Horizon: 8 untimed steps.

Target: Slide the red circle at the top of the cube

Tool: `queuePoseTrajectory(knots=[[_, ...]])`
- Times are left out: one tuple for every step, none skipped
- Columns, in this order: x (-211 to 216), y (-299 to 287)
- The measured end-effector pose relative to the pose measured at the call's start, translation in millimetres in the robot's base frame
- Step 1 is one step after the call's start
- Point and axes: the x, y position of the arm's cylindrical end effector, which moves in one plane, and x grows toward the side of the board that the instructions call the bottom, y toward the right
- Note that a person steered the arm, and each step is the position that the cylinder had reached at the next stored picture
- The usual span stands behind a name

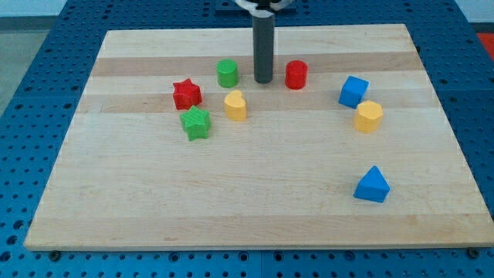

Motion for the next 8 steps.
queuePoseTrajectory(knots=[[0.0, 25.5], [0.0, 44.3], [0.0, 57.6], [0.0, 75.8], [0.0, 91.5], [0.0, 97.4], [0.0, 97.4], [-29.0, 72.5]])
